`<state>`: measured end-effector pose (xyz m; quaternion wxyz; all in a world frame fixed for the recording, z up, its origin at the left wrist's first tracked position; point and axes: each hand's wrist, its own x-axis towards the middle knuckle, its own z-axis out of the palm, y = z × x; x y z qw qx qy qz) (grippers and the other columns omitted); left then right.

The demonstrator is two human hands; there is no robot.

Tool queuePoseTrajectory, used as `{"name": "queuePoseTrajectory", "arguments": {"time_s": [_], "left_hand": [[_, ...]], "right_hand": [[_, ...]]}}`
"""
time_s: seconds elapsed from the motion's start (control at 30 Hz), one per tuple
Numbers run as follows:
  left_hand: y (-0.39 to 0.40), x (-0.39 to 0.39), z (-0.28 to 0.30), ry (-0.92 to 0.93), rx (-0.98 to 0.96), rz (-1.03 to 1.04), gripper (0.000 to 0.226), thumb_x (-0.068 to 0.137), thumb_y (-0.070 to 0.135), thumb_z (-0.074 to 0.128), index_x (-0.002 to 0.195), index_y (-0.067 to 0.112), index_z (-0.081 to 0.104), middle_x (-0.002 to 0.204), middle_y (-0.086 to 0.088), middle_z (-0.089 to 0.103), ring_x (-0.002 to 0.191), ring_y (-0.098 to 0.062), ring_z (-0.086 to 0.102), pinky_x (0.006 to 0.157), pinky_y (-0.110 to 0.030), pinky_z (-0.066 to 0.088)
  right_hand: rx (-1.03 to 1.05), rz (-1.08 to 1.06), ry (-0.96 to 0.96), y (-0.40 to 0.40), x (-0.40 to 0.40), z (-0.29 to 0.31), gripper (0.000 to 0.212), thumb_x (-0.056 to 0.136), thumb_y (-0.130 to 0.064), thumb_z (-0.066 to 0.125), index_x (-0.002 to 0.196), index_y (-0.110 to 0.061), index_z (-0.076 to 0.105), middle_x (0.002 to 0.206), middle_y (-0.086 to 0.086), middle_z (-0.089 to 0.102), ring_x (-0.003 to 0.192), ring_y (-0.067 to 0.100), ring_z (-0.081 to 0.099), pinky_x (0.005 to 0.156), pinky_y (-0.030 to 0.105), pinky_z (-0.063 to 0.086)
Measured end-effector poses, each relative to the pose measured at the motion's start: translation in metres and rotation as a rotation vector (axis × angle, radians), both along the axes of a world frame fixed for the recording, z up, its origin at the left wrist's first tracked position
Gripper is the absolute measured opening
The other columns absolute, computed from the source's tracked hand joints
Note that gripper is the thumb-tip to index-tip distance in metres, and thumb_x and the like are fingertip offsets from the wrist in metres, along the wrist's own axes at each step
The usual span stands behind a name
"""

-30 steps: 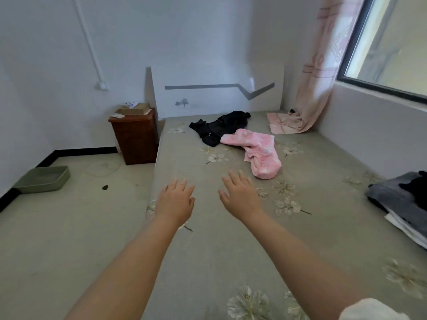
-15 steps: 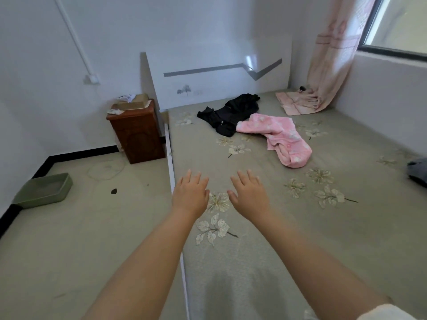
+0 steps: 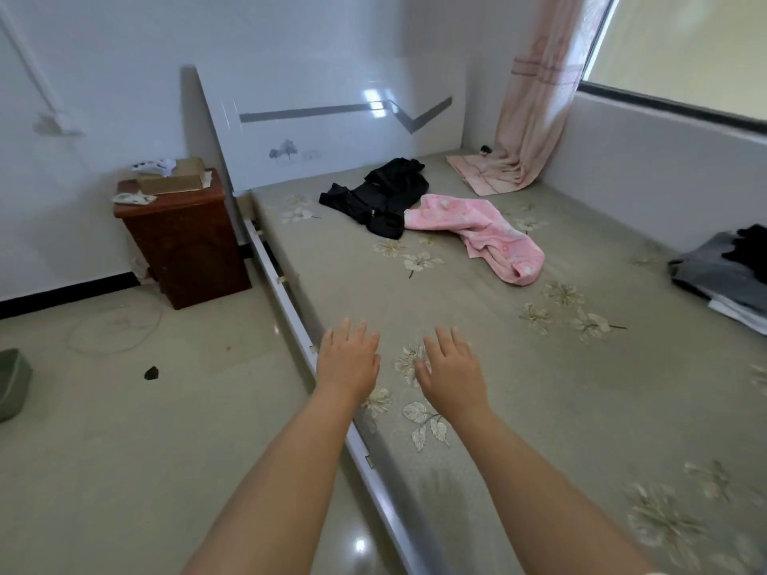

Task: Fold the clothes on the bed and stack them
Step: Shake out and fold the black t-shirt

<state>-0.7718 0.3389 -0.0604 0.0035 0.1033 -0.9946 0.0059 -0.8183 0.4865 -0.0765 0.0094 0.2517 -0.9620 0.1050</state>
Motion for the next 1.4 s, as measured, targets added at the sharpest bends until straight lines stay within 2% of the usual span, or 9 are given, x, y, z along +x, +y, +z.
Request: {"name": "queuePoseTrajectory", "arguments": {"time_s": [0.1,0.37,0.67,0.9,1.1,1.23,1.4], "left_hand": [[-0.035,-0.010,-0.002,0.006,0.003,-0.010,0.046,0.099,0.032,0.026,0.144,0.019,0.022,0.153,-0.003,0.017,0.141,-0.026,0.010,0.112,-0.039,0.012],[-0.122,-0.091,-0.022,-0.008,-0.007,-0.056,0.043,0.098,0.032,0.030,0.138,0.017,0.031,0.148,-0.004,0.029,0.138,-0.026,0.018,0.109,-0.038,0.020],[-0.261,-0.245,-0.019,-0.038,-0.052,-0.012,0.045,0.097,0.033,0.030,0.141,0.020,0.029,0.149,0.000,0.027,0.140,-0.021,0.016,0.109,-0.035,0.017],[-0.410,-0.354,-0.023,0.001,-0.092,0.007,0.043,0.097,0.034,0.030,0.138,0.019,0.033,0.145,0.002,0.032,0.136,-0.019,0.021,0.104,-0.031,0.023],[-0.542,-0.477,-0.036,-0.016,-0.061,-0.073,0.046,0.098,0.033,0.029,0.141,0.019,0.028,0.150,-0.002,0.025,0.141,-0.023,0.014,0.112,-0.037,0.014],[-0.615,-0.571,-0.052,-0.046,-0.083,-0.158,0.046,0.098,0.034,0.029,0.141,0.019,0.028,0.149,-0.002,0.027,0.140,-0.021,0.017,0.112,-0.037,0.016],[-0.661,-0.683,-0.088,-0.099,-0.099,-0.223,0.041,0.097,0.035,0.029,0.135,0.020,0.036,0.145,-0.001,0.033,0.137,-0.022,0.022,0.109,-0.035,0.021]], "right_hand": [[0.002,-0.038,0.026,-0.018,-0.015,0.002,0.050,0.098,-0.036,0.032,0.142,-0.013,0.030,0.153,0.008,0.020,0.142,0.024,0.013,0.112,0.031,0.013],[0.047,-0.120,0.016,-0.080,-0.102,-0.009,0.050,0.097,-0.036,0.034,0.140,-0.010,0.033,0.152,0.011,0.023,0.141,0.028,0.014,0.112,0.038,0.014],[-0.054,0.007,-0.001,-0.247,-0.259,-0.018,0.051,0.097,-0.035,0.033,0.141,-0.010,0.031,0.153,0.012,0.019,0.142,0.025,0.013,0.112,0.032,0.012],[-0.001,0.039,0.014,-0.376,-0.393,-0.025,0.050,0.097,-0.036,0.033,0.140,-0.011,0.032,0.153,0.008,0.019,0.142,0.024,0.012,0.112,0.034,0.010],[0.078,-0.121,0.000,-0.476,-0.510,-0.047,0.050,0.098,-0.038,0.031,0.141,-0.013,0.031,0.154,0.005,0.017,0.143,0.022,0.009,0.113,0.036,0.011],[0.094,-0.244,-0.070,-0.522,-0.582,-0.063,0.051,0.098,-0.039,0.029,0.143,-0.015,0.027,0.154,0.004,0.016,0.143,0.022,0.007,0.114,0.036,0.011],[0.129,-0.373,-0.156,-0.543,-0.655,-0.106,0.051,0.098,-0.040,0.029,0.144,-0.016,0.026,0.154,0.004,0.015,0.143,0.021,0.007,0.114,0.035,0.012]]}}
